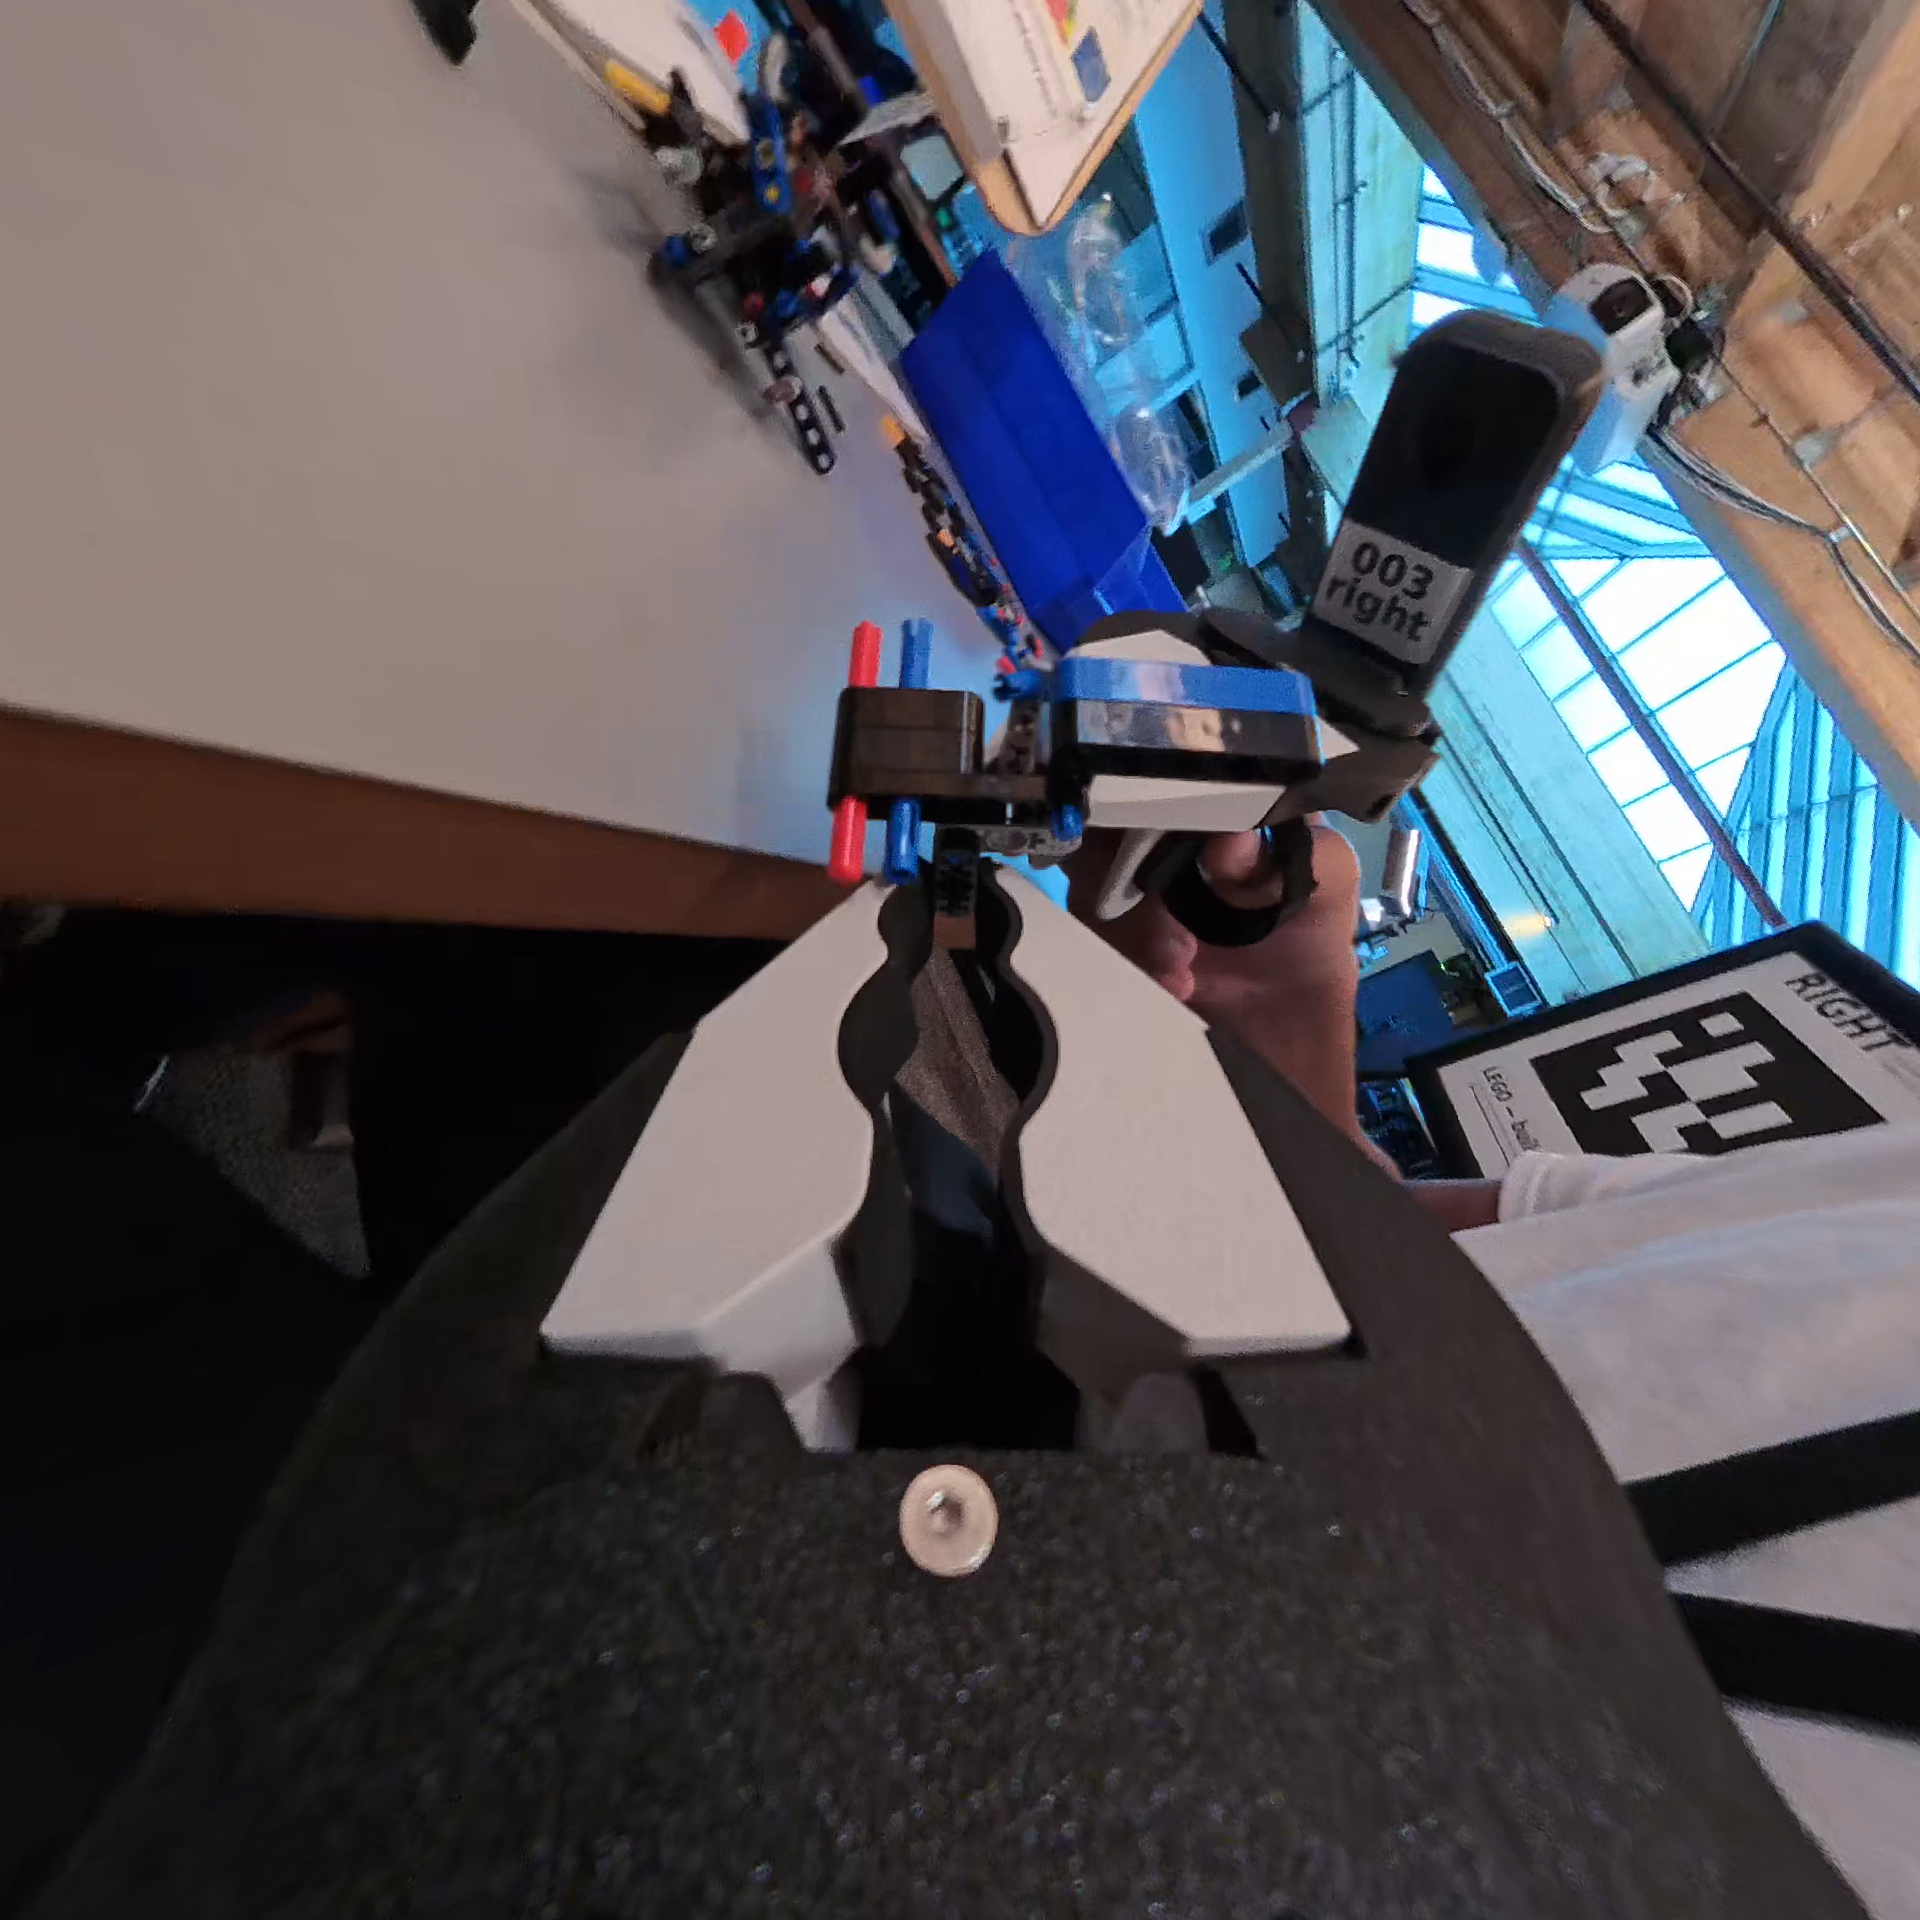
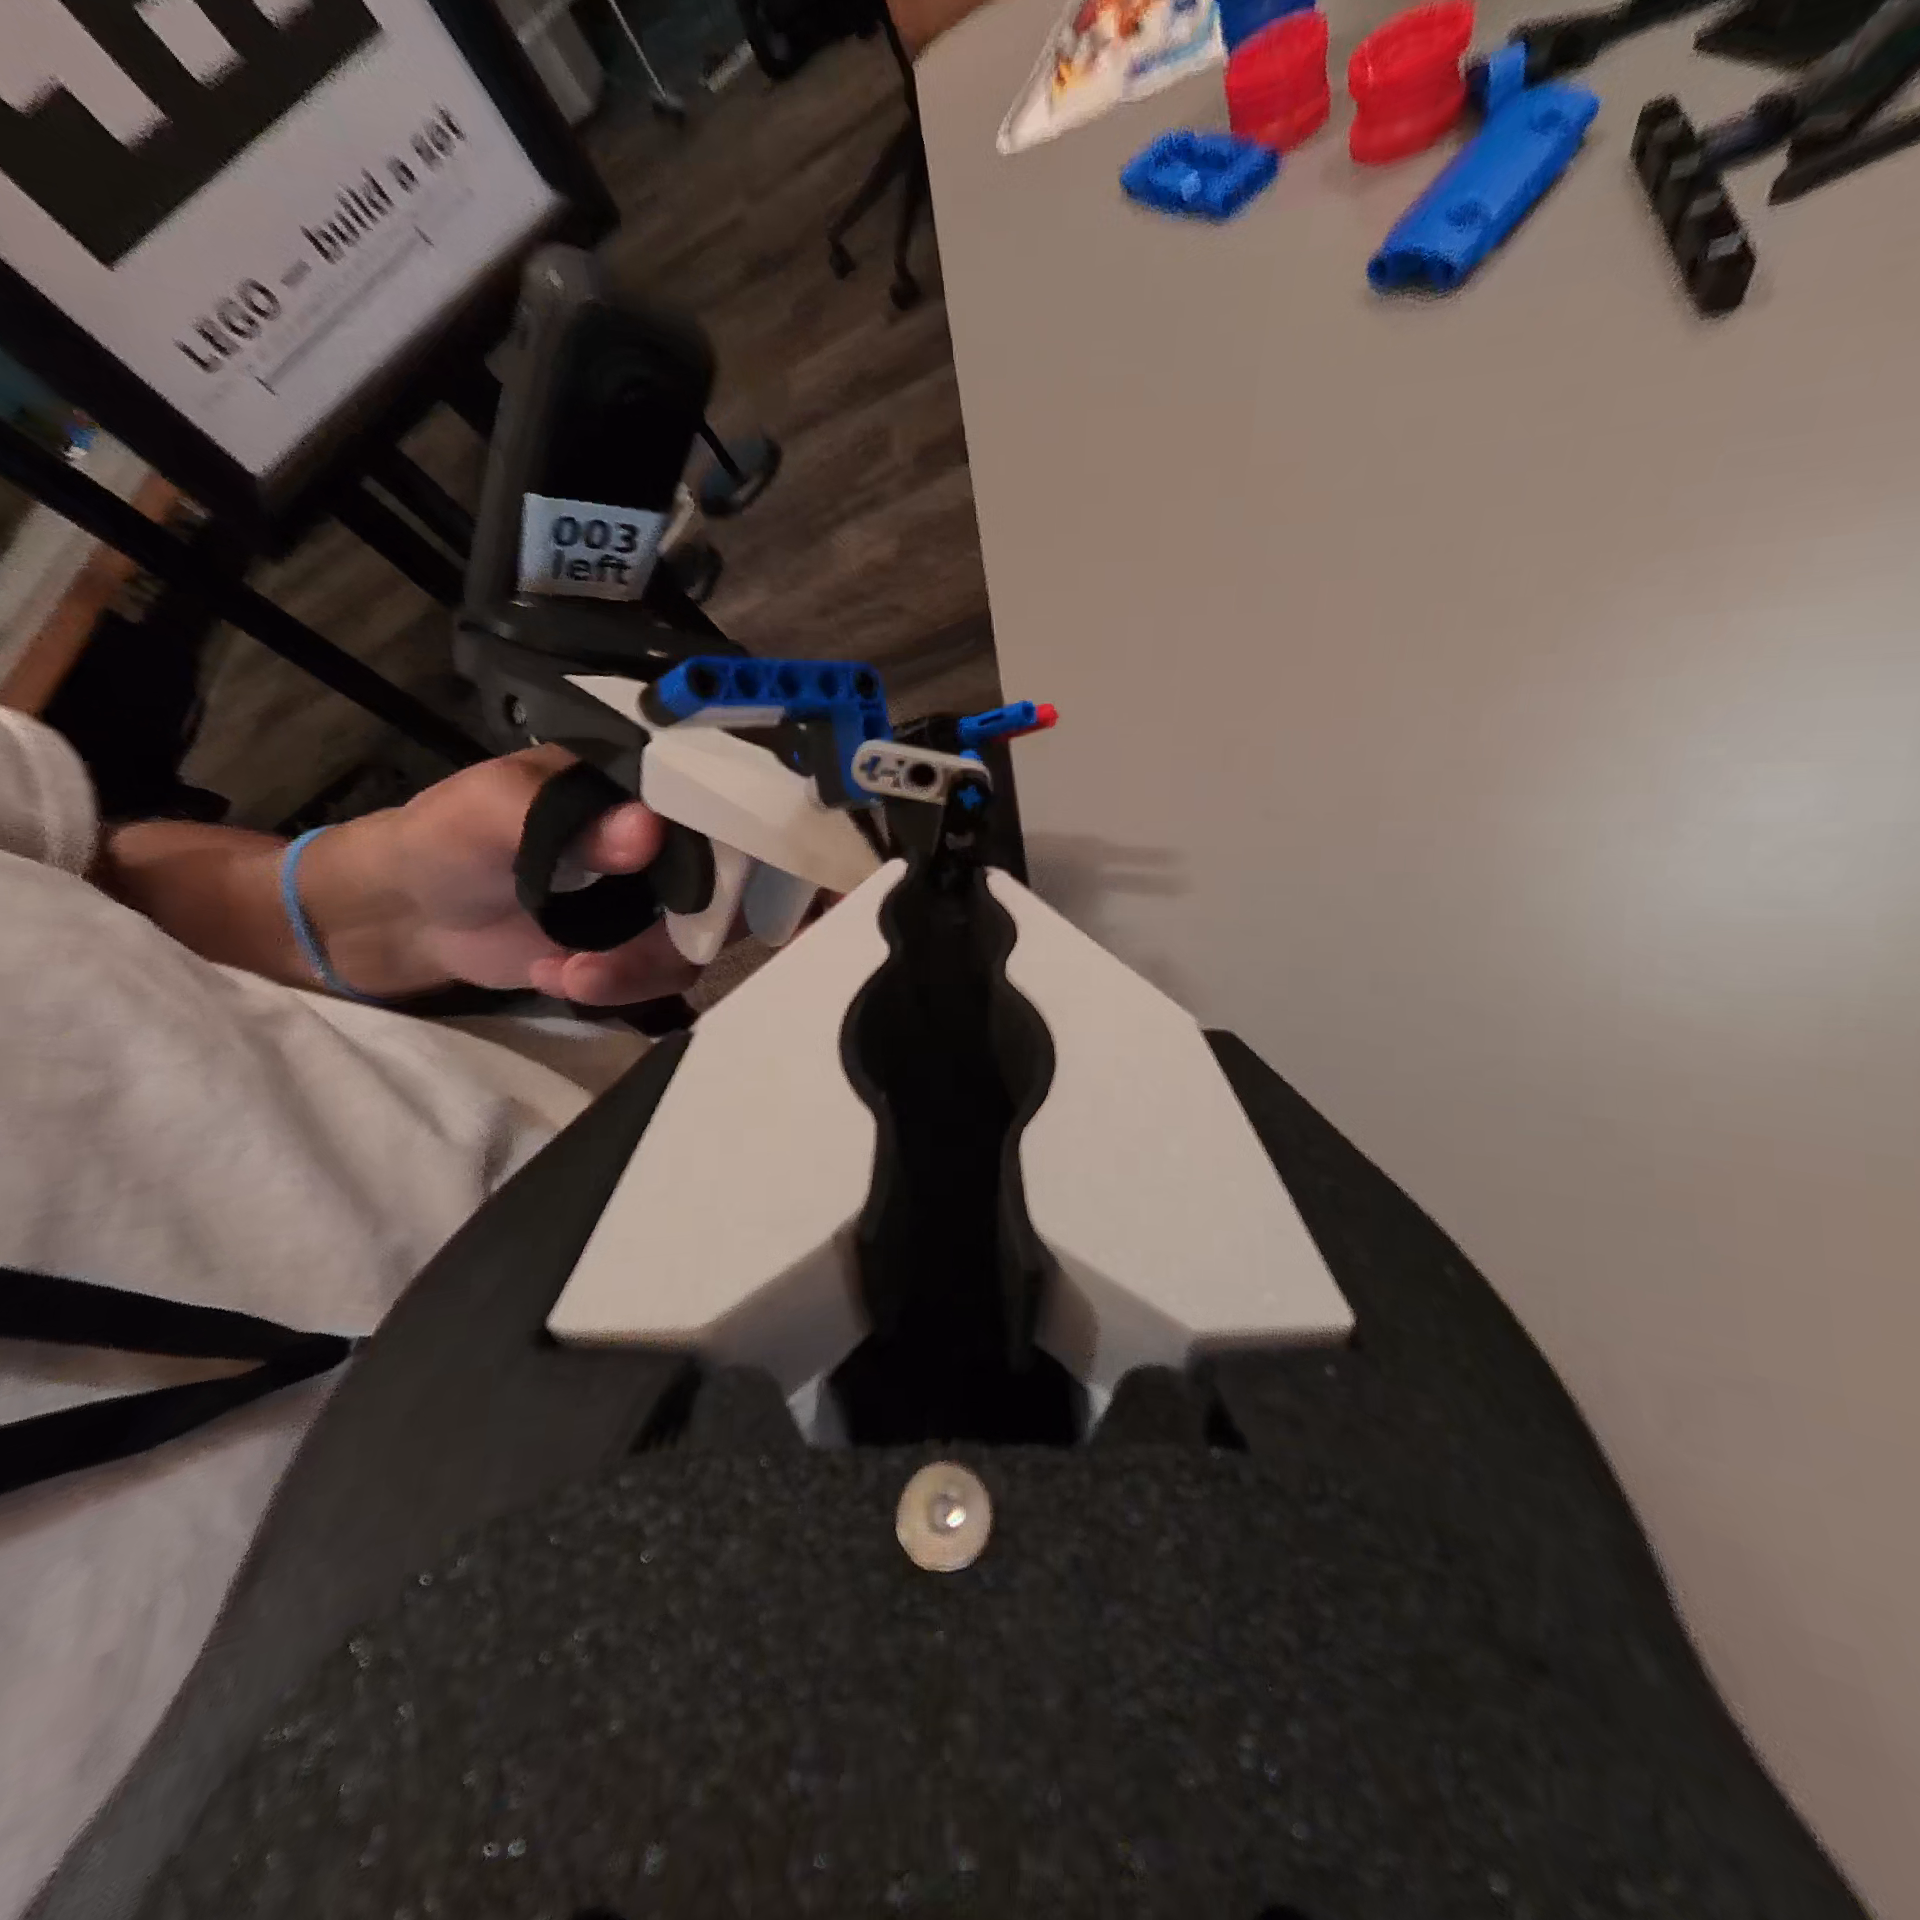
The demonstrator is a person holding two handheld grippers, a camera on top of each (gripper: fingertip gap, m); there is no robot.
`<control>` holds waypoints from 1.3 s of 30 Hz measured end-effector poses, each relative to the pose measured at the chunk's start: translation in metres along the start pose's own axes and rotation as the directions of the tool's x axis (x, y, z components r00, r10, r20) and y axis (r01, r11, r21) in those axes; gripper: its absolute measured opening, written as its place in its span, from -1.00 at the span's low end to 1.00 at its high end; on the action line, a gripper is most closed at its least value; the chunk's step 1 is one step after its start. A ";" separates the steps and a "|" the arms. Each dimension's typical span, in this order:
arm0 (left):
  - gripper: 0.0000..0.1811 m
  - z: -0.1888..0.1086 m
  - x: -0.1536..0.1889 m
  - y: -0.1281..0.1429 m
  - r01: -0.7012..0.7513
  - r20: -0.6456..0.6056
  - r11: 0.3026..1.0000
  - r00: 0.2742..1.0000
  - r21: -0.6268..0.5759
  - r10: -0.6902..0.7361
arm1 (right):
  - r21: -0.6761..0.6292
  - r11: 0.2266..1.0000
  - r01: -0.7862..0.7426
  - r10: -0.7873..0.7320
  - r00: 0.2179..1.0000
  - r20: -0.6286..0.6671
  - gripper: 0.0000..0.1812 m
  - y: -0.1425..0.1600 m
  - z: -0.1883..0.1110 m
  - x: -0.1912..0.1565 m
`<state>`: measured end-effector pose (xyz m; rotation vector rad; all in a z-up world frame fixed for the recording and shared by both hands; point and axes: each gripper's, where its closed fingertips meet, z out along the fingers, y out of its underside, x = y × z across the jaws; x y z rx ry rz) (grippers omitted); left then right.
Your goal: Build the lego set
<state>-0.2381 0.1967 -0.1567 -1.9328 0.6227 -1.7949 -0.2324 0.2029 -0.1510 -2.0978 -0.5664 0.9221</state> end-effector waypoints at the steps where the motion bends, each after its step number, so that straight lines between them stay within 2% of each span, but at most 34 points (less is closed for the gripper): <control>1: -0.94 -0.001 0.006 -0.006 -0.016 -0.030 1.000 0.999 -0.007 0.016 | 0.034 0.999 0.019 -0.020 1.000 0.019 -0.93 -0.007 -0.007 -0.002; 3: -0.94 0.000 0.019 -0.015 -0.062 -0.108 0.997 0.993 -0.054 0.056 | 0.104 0.993 0.053 -0.055 0.998 0.017 -0.93 -0.024 -0.027 0.000; 7: -0.94 0.021 0.044 -0.024 -0.242 -0.275 0.932 0.947 -0.269 0.166 | 0.278 0.956 0.099 -0.107 0.994 0.013 -0.93 -0.053 -0.067 0.004; 13: -0.94 0.072 0.061 -0.057 -0.338 -0.378 0.885 0.902 -0.321 0.208 | 0.402 0.915 0.032 -0.026 0.999 -0.023 -0.94 -0.062 -0.093 0.024; 20: -0.94 0.110 0.064 -0.066 -0.397 -0.441 0.858 0.866 -0.325 0.234 | 0.435 0.901 0.002 0.020 0.999 -0.046 -0.94 -0.063 -0.116 0.044; 23: -0.94 0.113 0.064 -0.061 -0.425 -0.486 0.824 0.847 -0.374 0.216 | 0.442 0.897 0.004 0.004 1.000 -0.016 -0.94 -0.061 -0.124 0.047; 26: -0.94 0.114 0.059 -0.053 -0.472 -0.503 0.757 0.836 -0.452 0.221 | 0.457 0.889 0.014 -0.006 1.000 -0.020 -0.94 -0.060 -0.137 0.057; 31: -0.94 0.122 0.061 -0.047 -0.465 -0.529 0.719 0.833 -0.516 0.160 | 0.398 0.917 0.043 -0.051 0.999 0.011 -0.94 -0.051 -0.133 0.056; 39: -0.94 0.126 0.057 -0.042 -0.484 -0.541 0.683 0.827 -0.548 0.152 | 0.350 0.934 0.071 -0.086 0.996 0.029 -0.94 -0.038 -0.134 0.060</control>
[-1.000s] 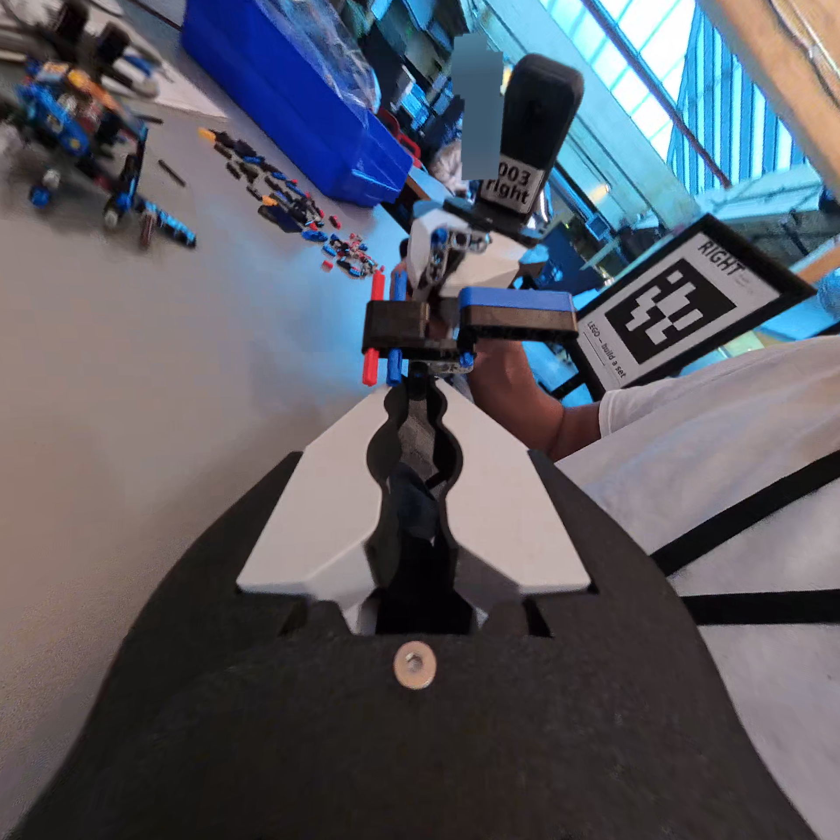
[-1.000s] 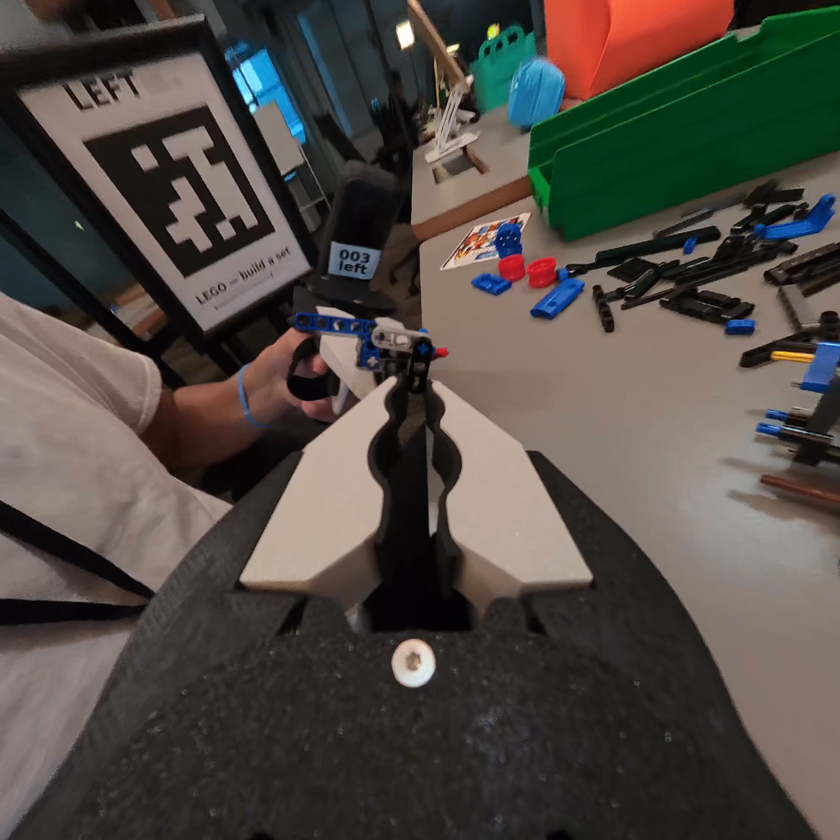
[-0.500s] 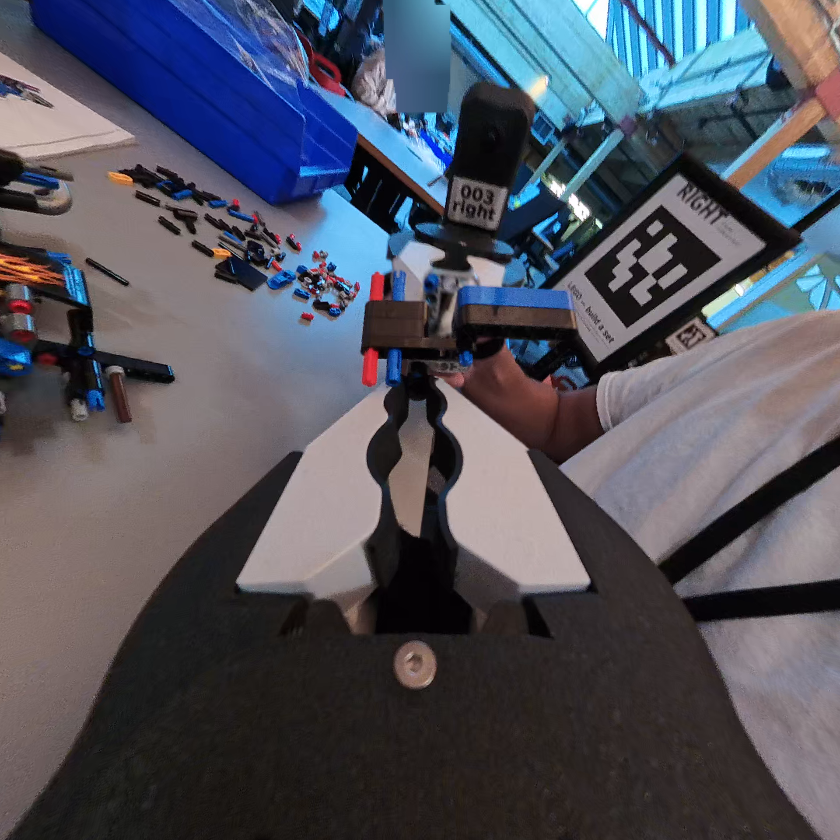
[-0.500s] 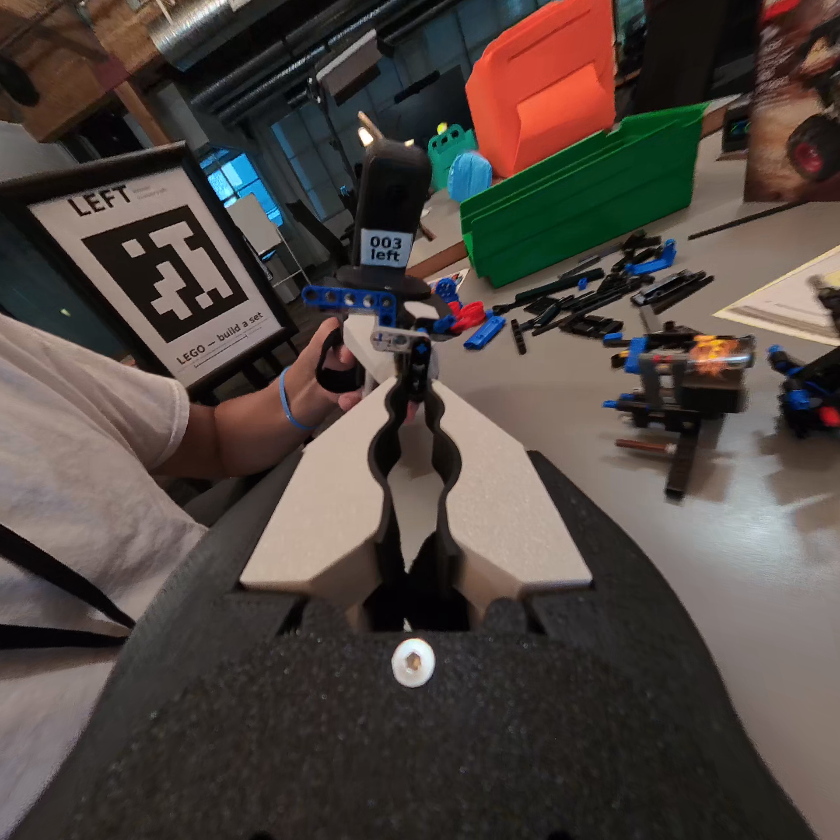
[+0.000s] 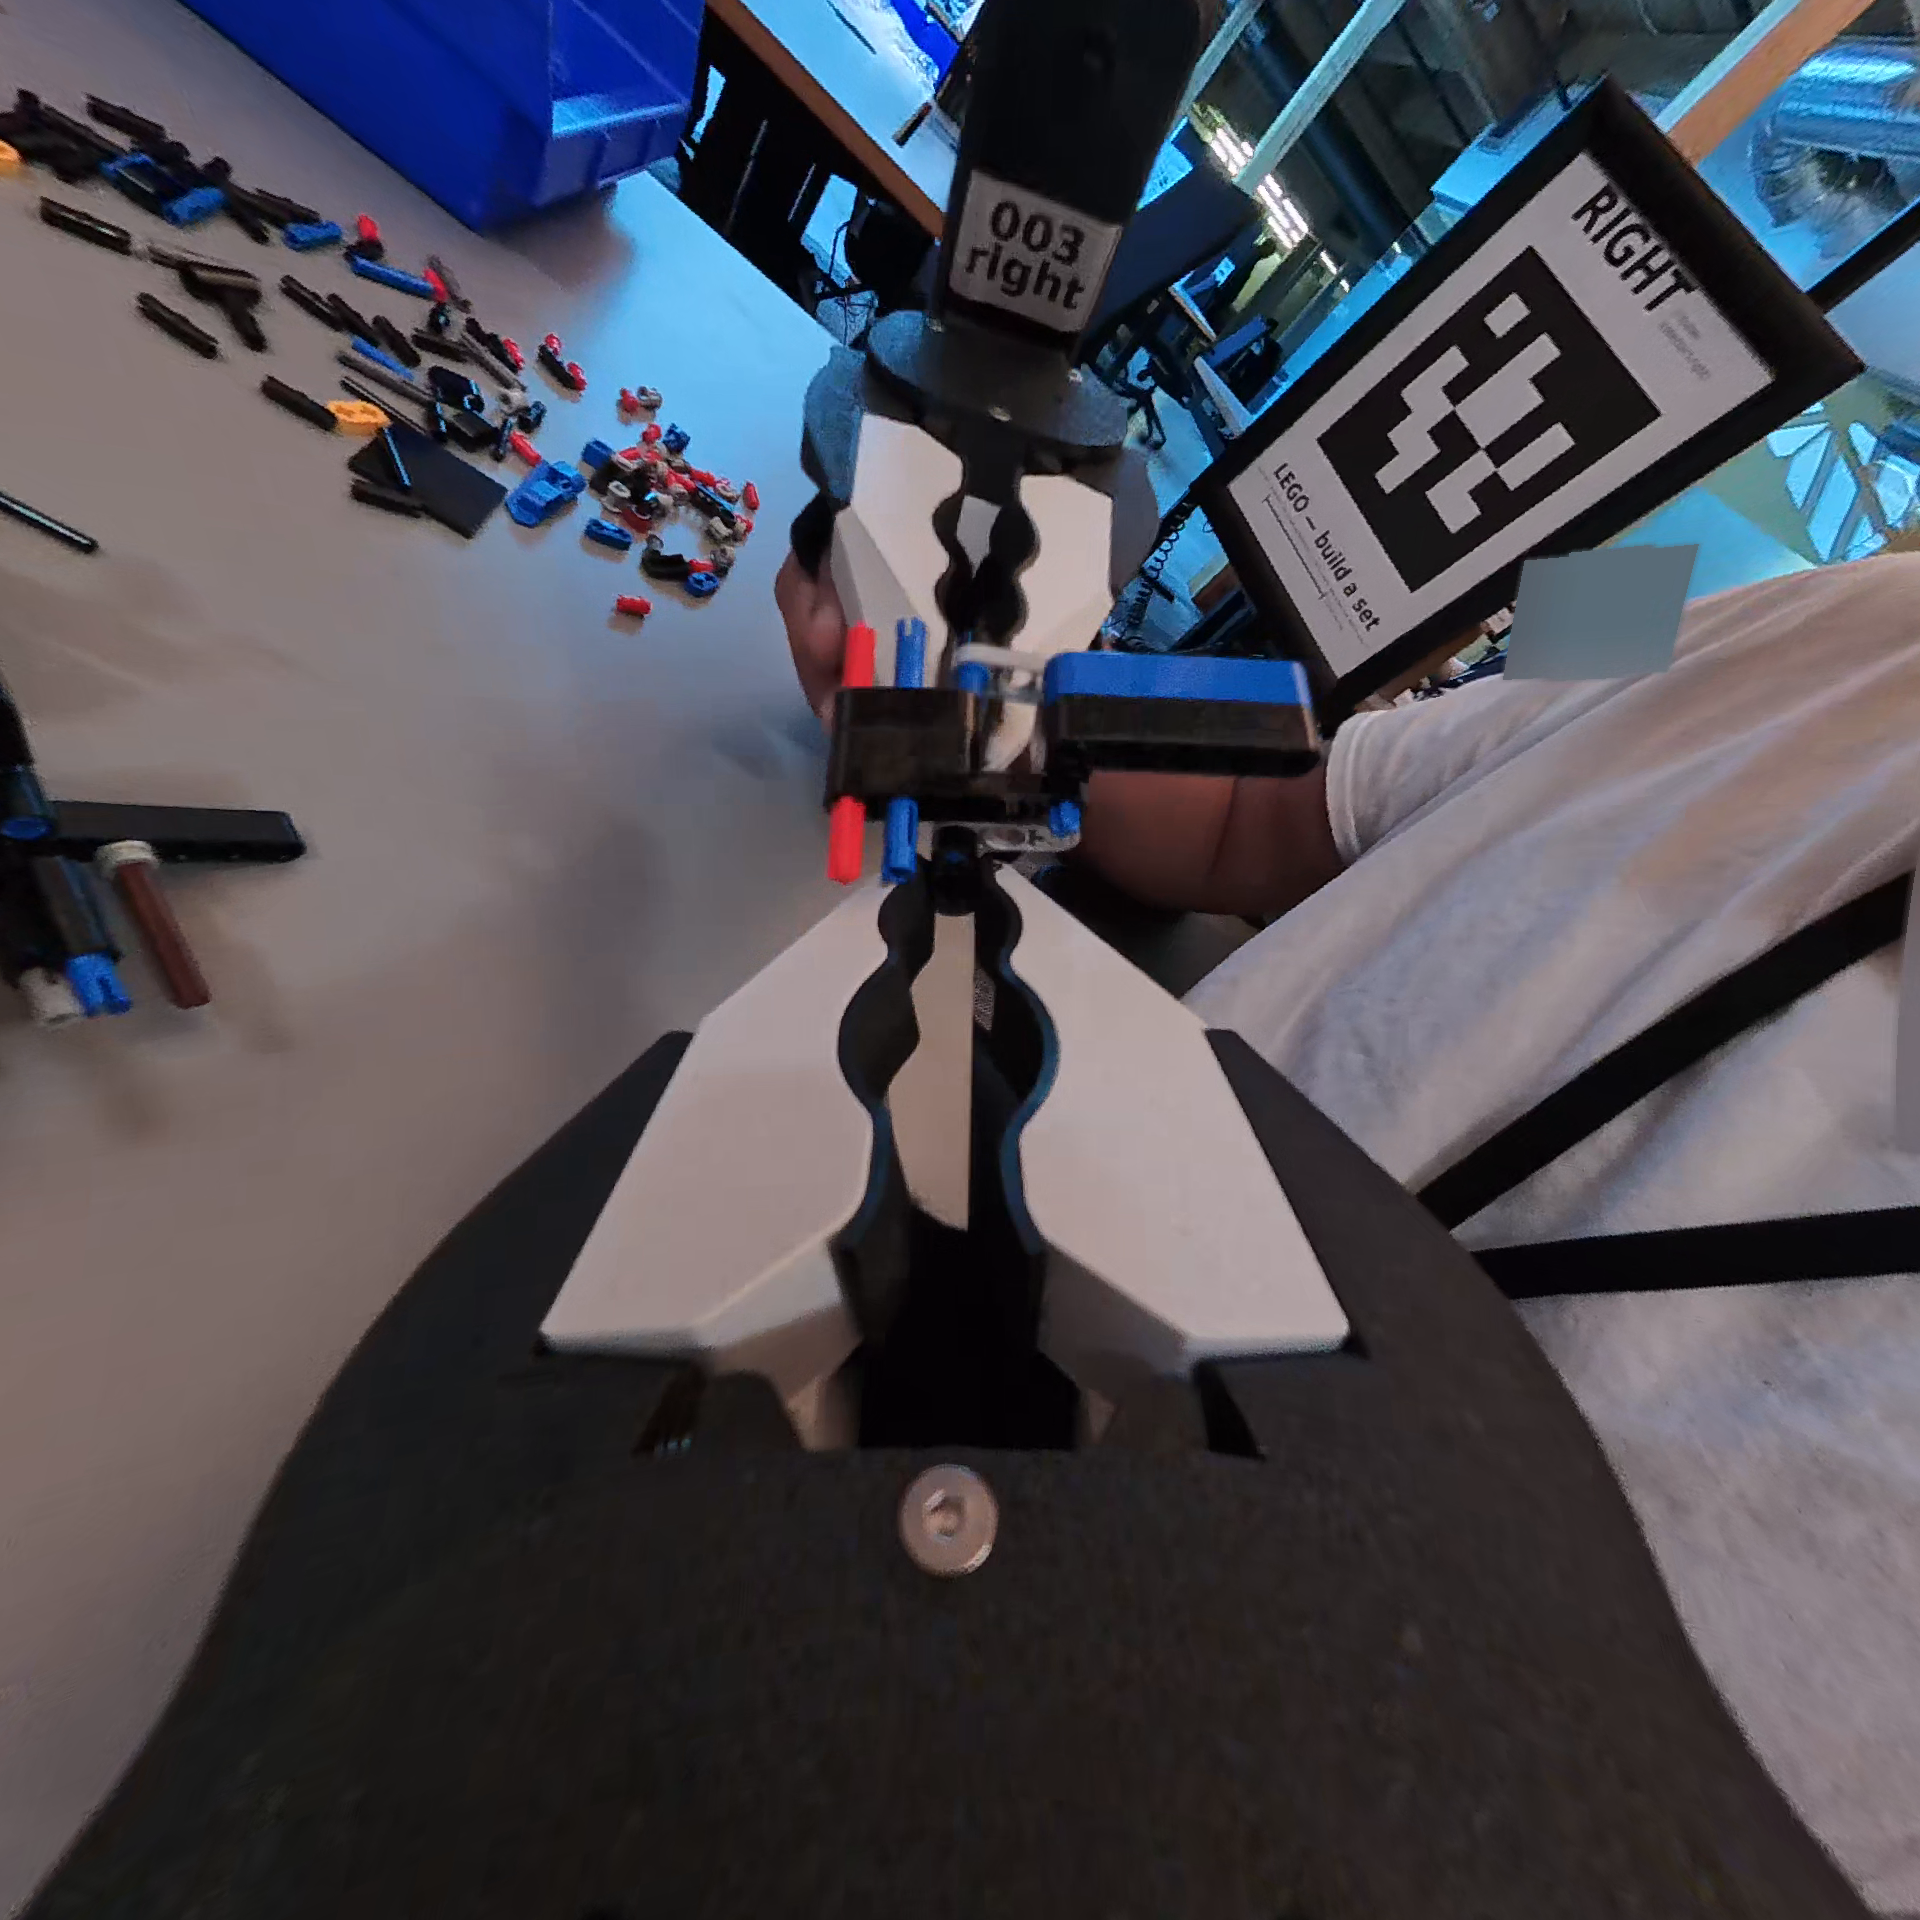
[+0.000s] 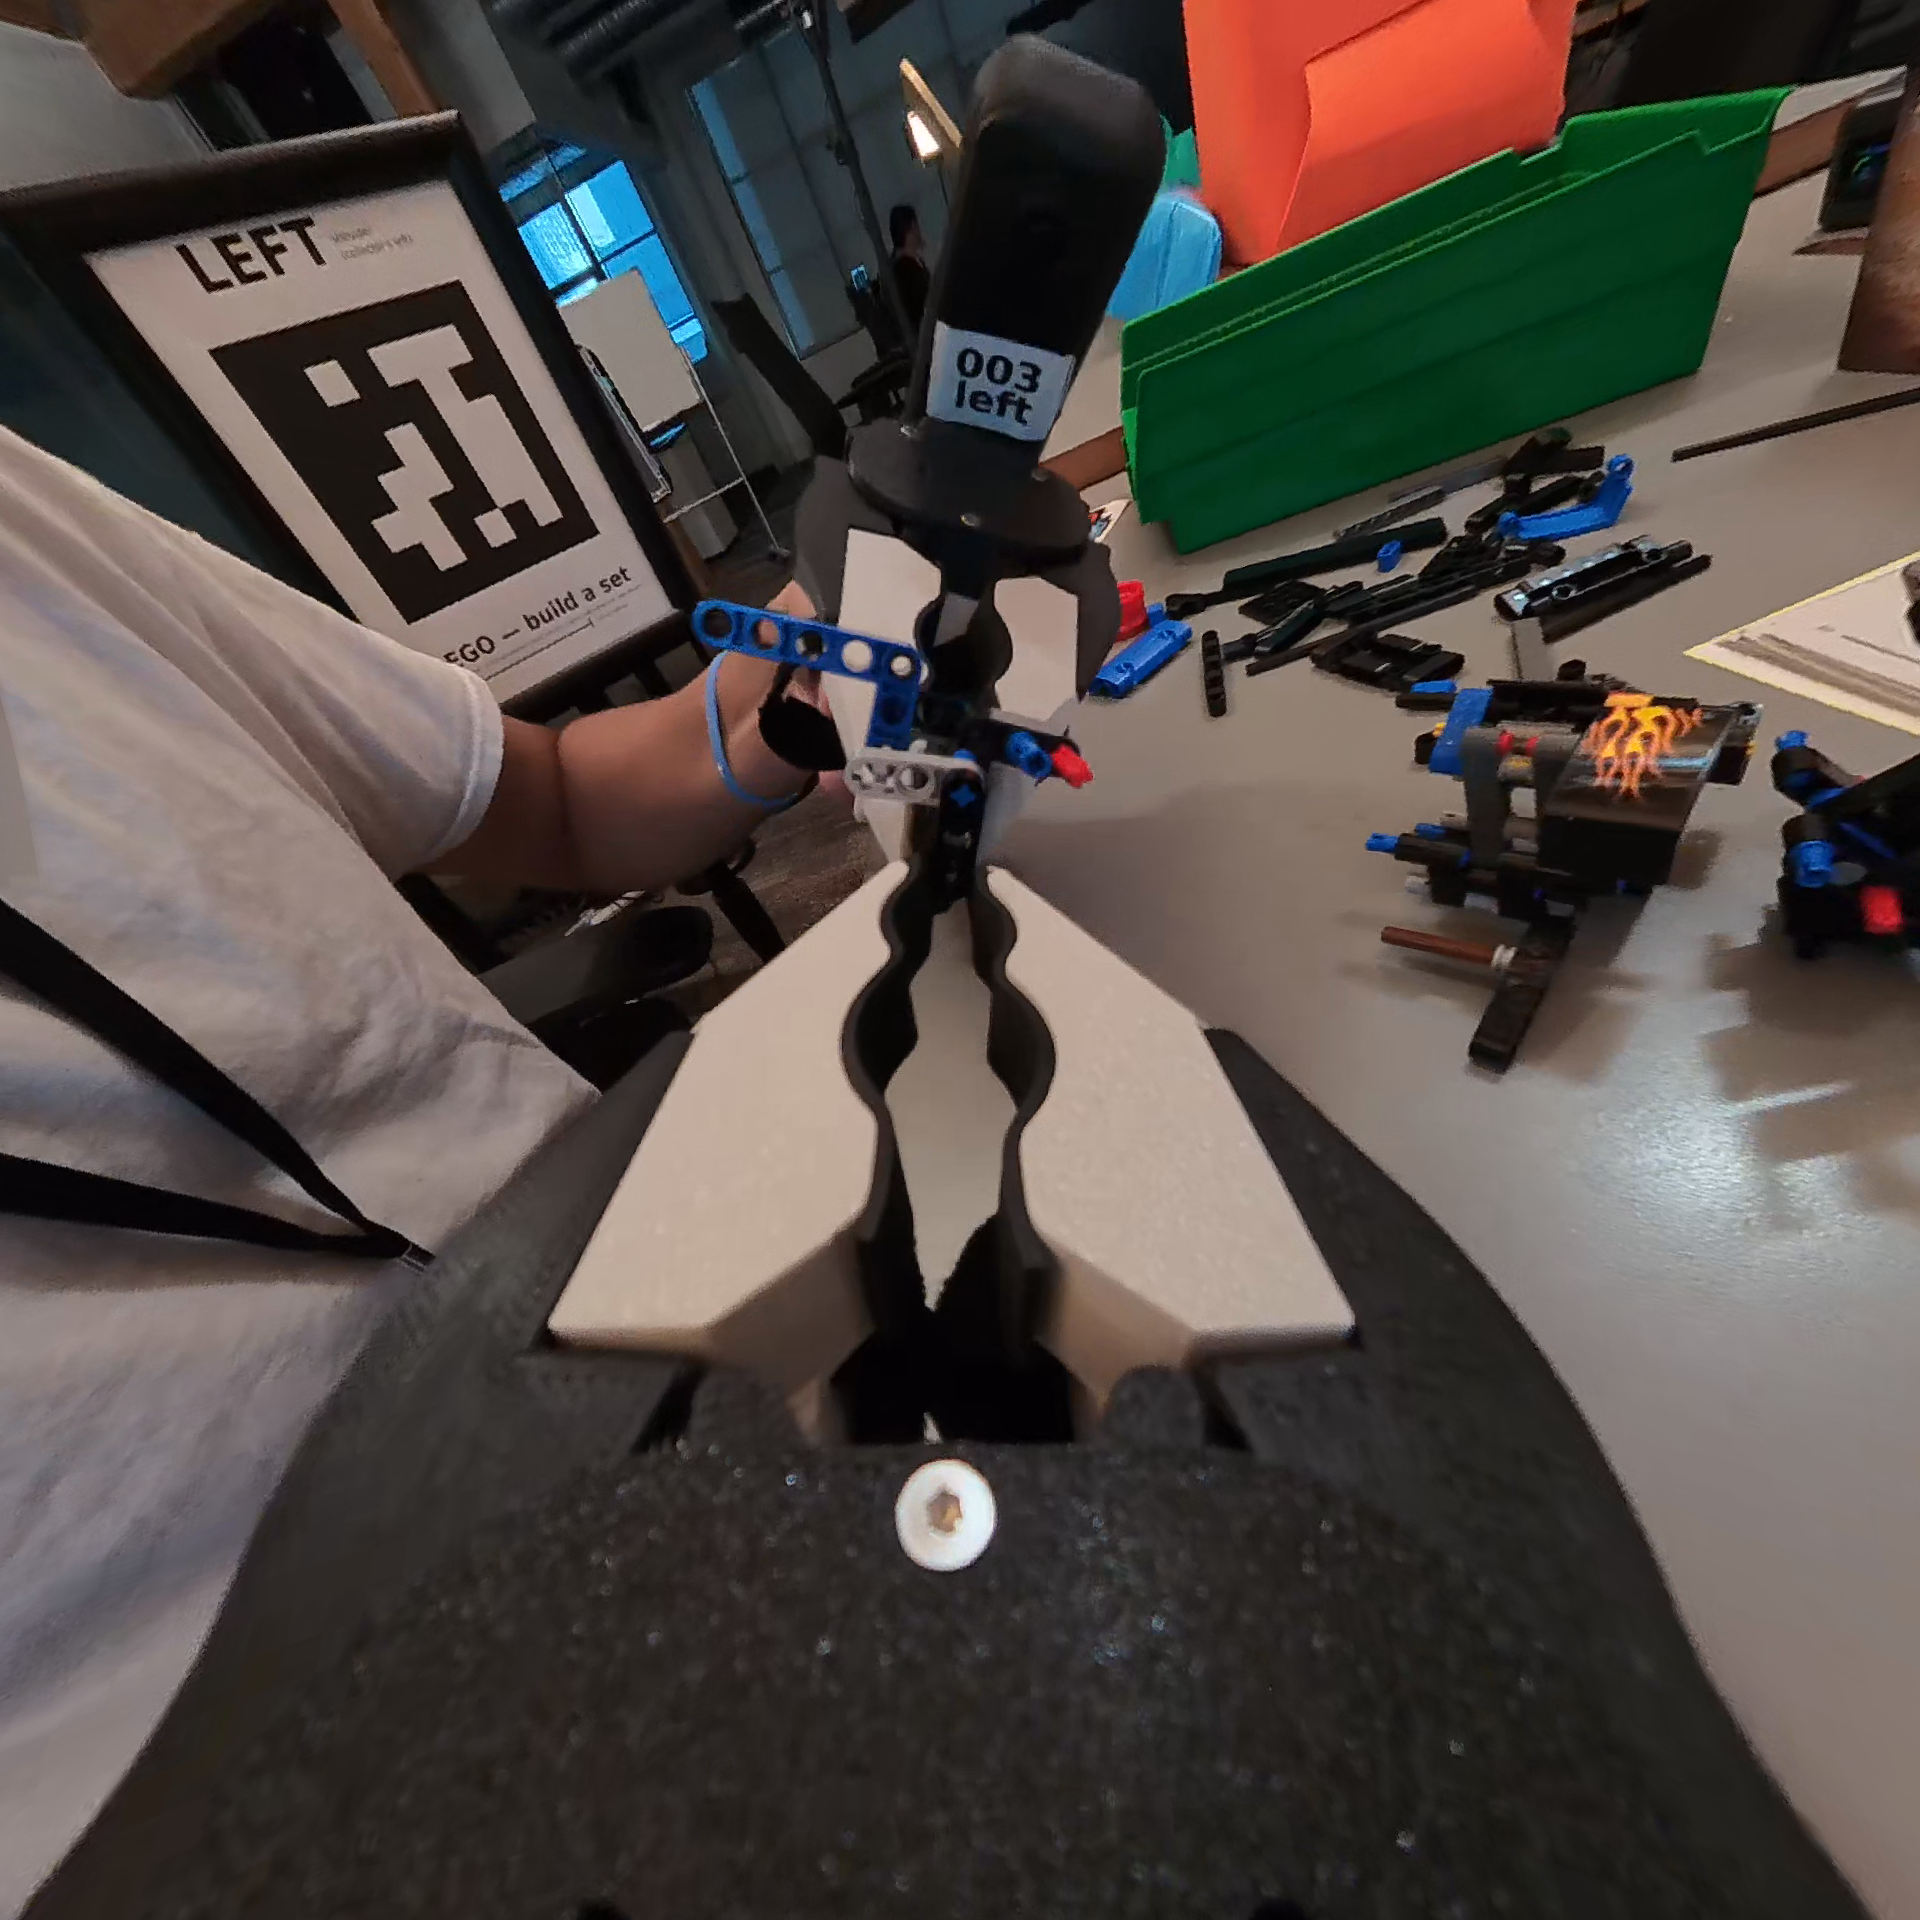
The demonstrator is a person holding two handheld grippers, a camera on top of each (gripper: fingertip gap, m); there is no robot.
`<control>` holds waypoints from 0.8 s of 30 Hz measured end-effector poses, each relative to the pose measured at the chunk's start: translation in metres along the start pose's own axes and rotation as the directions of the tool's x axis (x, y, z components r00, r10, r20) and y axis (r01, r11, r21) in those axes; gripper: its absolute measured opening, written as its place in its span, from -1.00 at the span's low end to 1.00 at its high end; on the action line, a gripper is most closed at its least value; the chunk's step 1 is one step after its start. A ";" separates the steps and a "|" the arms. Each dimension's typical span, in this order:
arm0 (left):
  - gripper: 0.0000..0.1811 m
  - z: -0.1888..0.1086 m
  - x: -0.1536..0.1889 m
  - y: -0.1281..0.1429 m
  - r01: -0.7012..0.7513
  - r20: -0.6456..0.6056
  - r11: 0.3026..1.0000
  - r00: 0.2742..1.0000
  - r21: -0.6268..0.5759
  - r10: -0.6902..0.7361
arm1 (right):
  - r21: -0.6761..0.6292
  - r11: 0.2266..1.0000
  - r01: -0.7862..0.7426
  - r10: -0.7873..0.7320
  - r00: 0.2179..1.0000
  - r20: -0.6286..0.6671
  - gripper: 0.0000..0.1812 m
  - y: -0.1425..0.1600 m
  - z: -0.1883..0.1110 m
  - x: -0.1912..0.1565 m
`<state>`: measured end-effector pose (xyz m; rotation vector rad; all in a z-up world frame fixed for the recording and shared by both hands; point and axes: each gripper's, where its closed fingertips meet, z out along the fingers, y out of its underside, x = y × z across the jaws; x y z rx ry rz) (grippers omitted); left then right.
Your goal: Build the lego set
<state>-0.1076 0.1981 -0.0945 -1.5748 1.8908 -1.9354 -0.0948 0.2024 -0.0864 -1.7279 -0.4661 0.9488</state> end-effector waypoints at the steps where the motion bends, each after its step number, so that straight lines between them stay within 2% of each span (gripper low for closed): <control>1: -0.94 0.000 0.000 0.000 0.001 -0.002 1.000 1.000 -0.004 -0.002 | 0.001 1.000 -0.008 0.008 1.000 0.005 -0.94 0.002 0.001 0.001; 8: -0.94 -0.001 -0.008 -0.004 -0.039 0.069 0.999 0.997 0.030 0.037 | 0.035 0.996 -0.080 0.079 0.996 0.037 -0.94 0.002 0.004 0.006; 12: -0.93 -0.003 -0.006 -0.017 -0.030 0.073 0.990 0.997 0.139 0.020 | 0.021 0.994 -0.107 0.106 0.993 0.056 -0.94 0.007 0.010 0.006; 18: -0.94 -0.004 -0.011 -0.020 0.003 0.071 0.981 0.997 0.195 -0.017 | 0.047 0.991 -0.121 0.121 0.992 0.021 -0.94 0.004 0.012 0.011; 24: -0.93 -0.001 -0.014 -0.010 0.036 0.051 0.985 0.998 0.169 -0.045 | 0.013 0.991 -0.136 0.136 0.991 0.017 -0.94 0.012 0.013 0.011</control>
